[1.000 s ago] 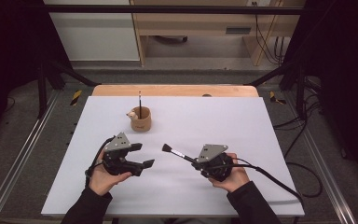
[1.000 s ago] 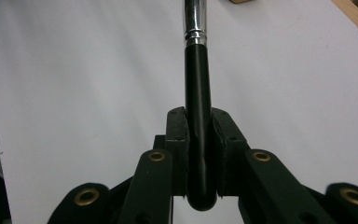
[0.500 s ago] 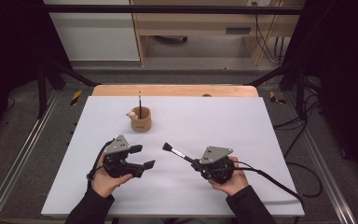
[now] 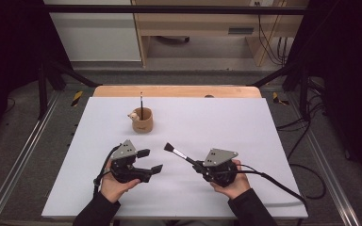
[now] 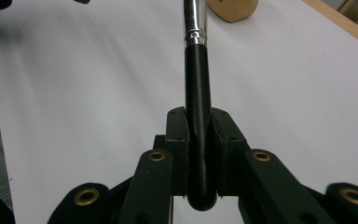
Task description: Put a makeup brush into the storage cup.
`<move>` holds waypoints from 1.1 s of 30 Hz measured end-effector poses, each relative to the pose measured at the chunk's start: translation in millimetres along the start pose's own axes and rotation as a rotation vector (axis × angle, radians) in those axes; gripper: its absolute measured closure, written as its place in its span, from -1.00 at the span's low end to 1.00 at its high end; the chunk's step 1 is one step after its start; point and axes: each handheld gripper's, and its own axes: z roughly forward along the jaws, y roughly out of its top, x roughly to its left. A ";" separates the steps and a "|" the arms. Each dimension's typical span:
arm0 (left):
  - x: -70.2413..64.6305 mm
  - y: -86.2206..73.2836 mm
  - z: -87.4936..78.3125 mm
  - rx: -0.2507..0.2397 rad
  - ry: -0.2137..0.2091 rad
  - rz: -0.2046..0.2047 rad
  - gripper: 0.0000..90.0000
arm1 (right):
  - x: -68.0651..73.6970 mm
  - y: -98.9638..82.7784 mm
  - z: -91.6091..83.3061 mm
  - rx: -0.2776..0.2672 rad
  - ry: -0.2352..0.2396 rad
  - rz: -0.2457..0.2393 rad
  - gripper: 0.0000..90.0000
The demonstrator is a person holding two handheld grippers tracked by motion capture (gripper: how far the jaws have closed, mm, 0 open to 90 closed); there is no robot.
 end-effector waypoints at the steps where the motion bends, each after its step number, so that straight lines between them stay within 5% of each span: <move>1: -0.5 -0.2 1.1 -0.002 -0.003 -0.002 -0.52 | 0.0 0.0 -0.2 -0.002 0.000 0.001 0.76; 33: -10.3 13.7 21.1 -0.113 -0.077 -0.047 -0.51 | 0.5 3.3 -3.3 -0.116 -0.013 0.043 0.76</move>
